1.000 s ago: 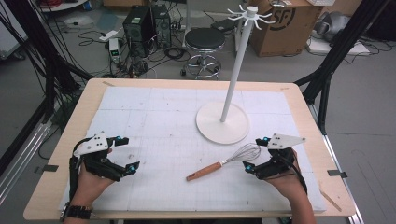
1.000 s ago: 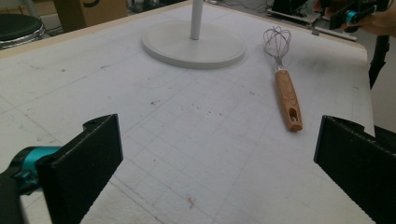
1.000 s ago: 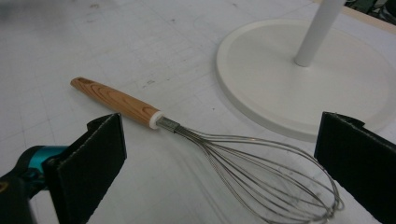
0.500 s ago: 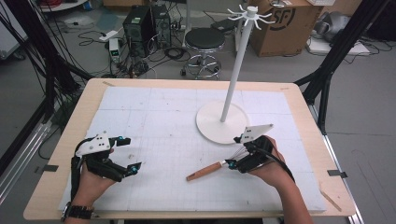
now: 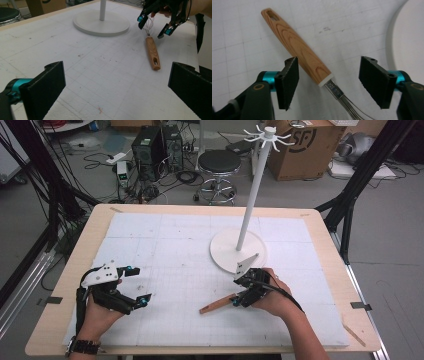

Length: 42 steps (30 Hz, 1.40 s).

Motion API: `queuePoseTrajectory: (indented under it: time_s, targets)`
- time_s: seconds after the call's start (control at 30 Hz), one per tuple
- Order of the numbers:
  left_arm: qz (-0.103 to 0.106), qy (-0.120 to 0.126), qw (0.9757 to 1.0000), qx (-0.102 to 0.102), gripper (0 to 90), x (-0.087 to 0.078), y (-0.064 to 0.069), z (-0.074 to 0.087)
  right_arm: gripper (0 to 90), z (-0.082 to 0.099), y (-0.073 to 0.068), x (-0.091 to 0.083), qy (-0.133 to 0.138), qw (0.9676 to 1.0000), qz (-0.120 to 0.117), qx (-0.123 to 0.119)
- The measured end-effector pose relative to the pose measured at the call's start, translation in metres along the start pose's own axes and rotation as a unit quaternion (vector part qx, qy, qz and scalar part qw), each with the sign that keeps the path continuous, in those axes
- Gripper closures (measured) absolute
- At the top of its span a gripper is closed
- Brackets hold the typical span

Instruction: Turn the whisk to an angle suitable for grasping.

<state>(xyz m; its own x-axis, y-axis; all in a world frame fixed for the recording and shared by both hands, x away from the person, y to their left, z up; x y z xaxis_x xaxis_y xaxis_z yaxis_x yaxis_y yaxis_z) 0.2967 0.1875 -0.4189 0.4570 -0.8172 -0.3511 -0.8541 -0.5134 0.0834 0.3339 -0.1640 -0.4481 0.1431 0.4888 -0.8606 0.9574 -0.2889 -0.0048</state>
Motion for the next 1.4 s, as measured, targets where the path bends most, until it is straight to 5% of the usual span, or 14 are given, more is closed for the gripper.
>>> queuePoseTrajectory:
  time_s: [0.23, 0.77, 1.4]
  targets:
    - [-0.001, -0.002, 1.0, 0.0, 1.7, 0.001, 0.0, 0.001, 44.6, 0.0, -0.006, 0.017, -0.043, 0.9985, -0.033, -0.006]
    - [0.0, -0.006, 1.0, 0.0, 1.7, 0.003, 0.001, 0.001, 65.7, -0.001, -0.009, 0.017, -0.061, 0.9979, -0.018, -0.014]
    - [0.0, -0.004, 1.0, -0.001, 1.7, 0.002, 0.001, 0.001, 67.6, -0.005, -0.015, 0.02, -0.061, 0.9977, -0.025, -0.016]
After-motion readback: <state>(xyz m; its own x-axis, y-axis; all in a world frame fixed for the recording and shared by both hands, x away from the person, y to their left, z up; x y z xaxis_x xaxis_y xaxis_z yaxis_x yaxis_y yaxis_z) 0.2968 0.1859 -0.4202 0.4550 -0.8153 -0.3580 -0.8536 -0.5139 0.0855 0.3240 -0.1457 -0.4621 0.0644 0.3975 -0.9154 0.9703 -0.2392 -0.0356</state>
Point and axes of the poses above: each handheld gripper's, and its own axes: x roughly forward along the jaws, z roughly out of its underside, y roughly to its right, the point moved 5 cm from there along x, roughly forward along the jaws, and after that the axes turned 1 degree about x, right-handed, at the moved point
